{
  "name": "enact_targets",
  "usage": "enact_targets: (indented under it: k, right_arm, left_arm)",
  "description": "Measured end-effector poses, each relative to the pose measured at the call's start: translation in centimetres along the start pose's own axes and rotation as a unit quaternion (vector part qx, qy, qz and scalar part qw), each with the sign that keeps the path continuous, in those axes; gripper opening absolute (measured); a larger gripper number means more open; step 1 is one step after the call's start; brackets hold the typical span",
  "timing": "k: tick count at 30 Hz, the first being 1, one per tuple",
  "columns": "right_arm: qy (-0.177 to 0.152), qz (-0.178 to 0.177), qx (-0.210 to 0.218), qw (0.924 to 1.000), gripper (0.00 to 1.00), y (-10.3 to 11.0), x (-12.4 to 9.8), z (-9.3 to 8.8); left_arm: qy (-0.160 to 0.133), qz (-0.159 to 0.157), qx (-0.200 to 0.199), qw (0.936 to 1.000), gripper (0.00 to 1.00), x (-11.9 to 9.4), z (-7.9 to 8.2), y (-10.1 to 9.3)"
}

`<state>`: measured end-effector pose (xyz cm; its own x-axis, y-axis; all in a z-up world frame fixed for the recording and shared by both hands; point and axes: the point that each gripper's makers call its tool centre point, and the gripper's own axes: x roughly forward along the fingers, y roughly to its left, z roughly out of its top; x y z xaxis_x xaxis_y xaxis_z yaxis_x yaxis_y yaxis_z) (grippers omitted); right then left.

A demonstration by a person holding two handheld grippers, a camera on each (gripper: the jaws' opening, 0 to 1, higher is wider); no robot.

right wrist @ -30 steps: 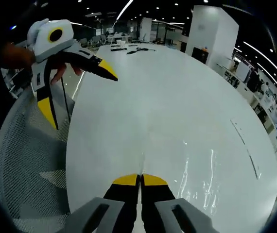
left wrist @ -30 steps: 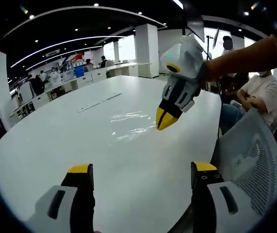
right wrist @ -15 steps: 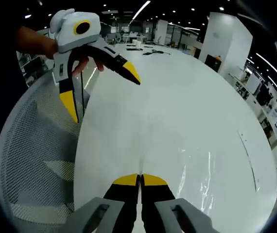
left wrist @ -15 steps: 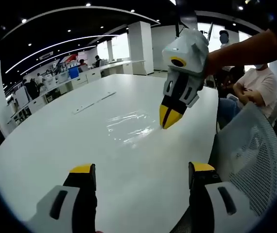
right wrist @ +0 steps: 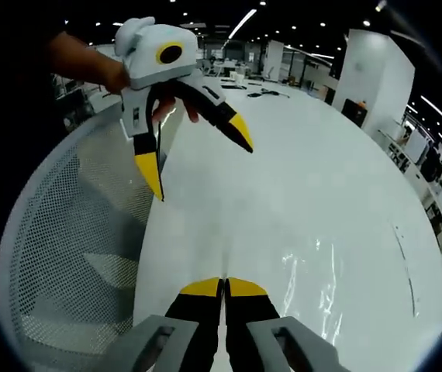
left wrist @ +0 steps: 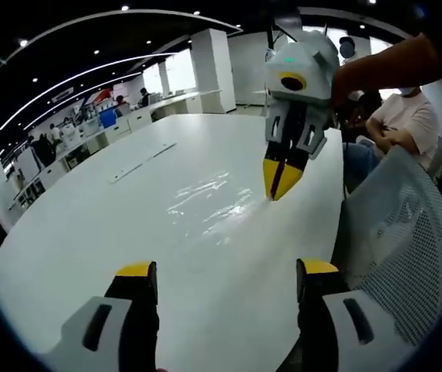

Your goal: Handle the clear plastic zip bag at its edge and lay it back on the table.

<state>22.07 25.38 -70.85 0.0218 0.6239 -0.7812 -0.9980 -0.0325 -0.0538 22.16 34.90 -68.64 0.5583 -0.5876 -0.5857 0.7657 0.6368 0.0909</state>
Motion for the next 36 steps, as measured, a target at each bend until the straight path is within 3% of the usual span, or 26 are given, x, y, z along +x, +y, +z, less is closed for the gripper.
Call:
enact_targets:
  k: [20,36]
  right_arm:
    - [-0.029,0.015,-0.026,0.9991,0.0,1.2,-0.8,0.8]
    - [-0.042,0.0,-0.059,0.9974,0.0,2.3,-1.7,1.3]
  left_arm:
    - [0.02,-0.019,0.028,0.9992,0.61,0.8,-1.1,-0.5]
    - [0.031,-0.036,0.044,0.9979,0.41,0.9,-1.5,-1.0]
